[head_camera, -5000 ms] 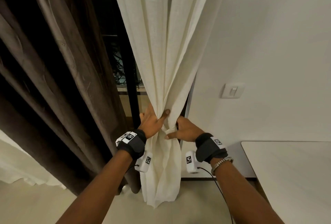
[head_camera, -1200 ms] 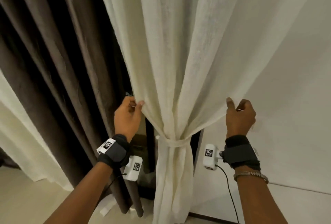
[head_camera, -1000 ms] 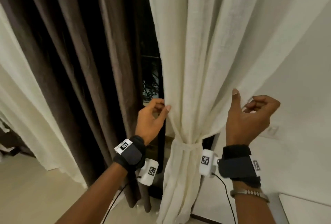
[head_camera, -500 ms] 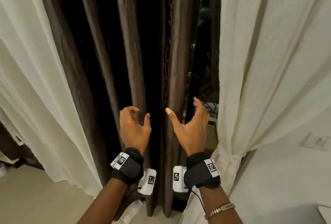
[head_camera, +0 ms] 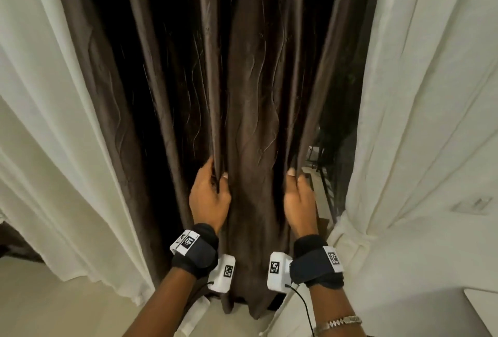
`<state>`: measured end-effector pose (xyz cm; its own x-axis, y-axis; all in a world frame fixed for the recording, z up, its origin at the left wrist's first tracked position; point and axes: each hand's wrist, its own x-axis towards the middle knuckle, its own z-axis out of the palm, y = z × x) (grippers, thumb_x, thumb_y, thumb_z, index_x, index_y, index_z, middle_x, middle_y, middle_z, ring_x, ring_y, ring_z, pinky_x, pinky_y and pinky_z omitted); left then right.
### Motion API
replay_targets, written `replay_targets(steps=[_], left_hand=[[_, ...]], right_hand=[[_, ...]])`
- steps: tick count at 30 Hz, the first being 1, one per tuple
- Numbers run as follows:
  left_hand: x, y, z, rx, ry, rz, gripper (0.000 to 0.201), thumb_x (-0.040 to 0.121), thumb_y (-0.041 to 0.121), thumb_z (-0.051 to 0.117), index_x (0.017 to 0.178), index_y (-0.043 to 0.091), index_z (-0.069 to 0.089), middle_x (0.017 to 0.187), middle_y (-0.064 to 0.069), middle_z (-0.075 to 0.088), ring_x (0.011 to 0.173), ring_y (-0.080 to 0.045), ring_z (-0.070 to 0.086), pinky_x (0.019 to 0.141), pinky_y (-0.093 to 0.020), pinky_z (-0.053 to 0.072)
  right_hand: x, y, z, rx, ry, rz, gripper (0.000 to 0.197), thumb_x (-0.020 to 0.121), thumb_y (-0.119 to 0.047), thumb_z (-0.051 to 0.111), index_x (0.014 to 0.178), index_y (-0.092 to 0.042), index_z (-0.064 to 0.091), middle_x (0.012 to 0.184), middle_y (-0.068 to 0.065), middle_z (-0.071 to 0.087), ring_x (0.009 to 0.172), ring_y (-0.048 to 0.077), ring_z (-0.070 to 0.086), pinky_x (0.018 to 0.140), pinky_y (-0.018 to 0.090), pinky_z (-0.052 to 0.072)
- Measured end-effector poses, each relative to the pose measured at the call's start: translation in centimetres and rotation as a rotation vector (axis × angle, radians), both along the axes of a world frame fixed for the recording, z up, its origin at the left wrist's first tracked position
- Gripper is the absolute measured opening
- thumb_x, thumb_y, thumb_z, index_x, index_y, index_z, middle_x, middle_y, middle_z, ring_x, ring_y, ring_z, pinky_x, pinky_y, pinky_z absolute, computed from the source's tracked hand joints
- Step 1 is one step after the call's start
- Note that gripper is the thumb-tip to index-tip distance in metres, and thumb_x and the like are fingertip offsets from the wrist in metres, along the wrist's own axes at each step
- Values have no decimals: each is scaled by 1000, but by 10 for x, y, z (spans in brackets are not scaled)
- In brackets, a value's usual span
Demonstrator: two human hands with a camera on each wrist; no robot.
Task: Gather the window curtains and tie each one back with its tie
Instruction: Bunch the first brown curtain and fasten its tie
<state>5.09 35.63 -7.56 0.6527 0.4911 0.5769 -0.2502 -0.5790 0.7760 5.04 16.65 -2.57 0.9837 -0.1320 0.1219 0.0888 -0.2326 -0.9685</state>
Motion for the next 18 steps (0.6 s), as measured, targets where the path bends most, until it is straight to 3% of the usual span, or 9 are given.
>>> replay_targets(steps=[2,4,7,11,13,15,18], left_hand=[[-3,-17,0,143,-2,-15,7,99,13,66,106,11,65,97,2,59,83,-16,56,79,-42,54],[-5,-30,0,244,-3,-63,8,100,15,64,94,12,59,94,-1,55,83,-23,57,76,-42,51],[-9,-37,0,330,39,-125,5,97,16,64,101,14,62,97,-2,57,85,-24,61,73,-39,54],[-10,-41,7,382,83,-222,26,91,27,63,112,13,69,108,-4,65,93,-20,64,75,-39,59],[-9,-35,10,460,79,-235,33,90,30,61,117,13,71,111,-4,65,95,-20,60,77,-45,58],[-13,-25,10,502,25,-205,37,93,37,67,123,18,75,112,1,66,100,-20,60,85,-44,54],[-24,-5,10,313,-127,23,39,93,38,77,127,19,76,119,-1,62,113,-19,60,100,-35,51]], right_hand=[[-1,9,0,67,-14,63,41,113,-43,42,145,-24,58,139,0,63,127,19,59,109,36,43],[0,17,-5,193,-20,103,36,109,-45,50,142,-37,61,142,-7,63,132,13,58,117,41,42],[3,28,-17,246,17,250,46,97,-63,58,140,-48,59,142,-15,64,134,7,59,120,46,42],[10,39,-3,129,-5,360,80,84,-66,75,152,-32,48,136,-9,68,124,6,65,111,35,52],[21,39,3,82,-16,296,70,87,-60,77,145,-27,56,126,-8,72,115,6,69,105,33,55],[31,36,8,79,45,273,49,96,-55,68,134,-24,63,115,-6,72,104,7,69,96,33,56],[40,32,7,110,130,248,29,106,-54,51,115,-28,61,99,-8,66,91,11,61,87,30,45]])
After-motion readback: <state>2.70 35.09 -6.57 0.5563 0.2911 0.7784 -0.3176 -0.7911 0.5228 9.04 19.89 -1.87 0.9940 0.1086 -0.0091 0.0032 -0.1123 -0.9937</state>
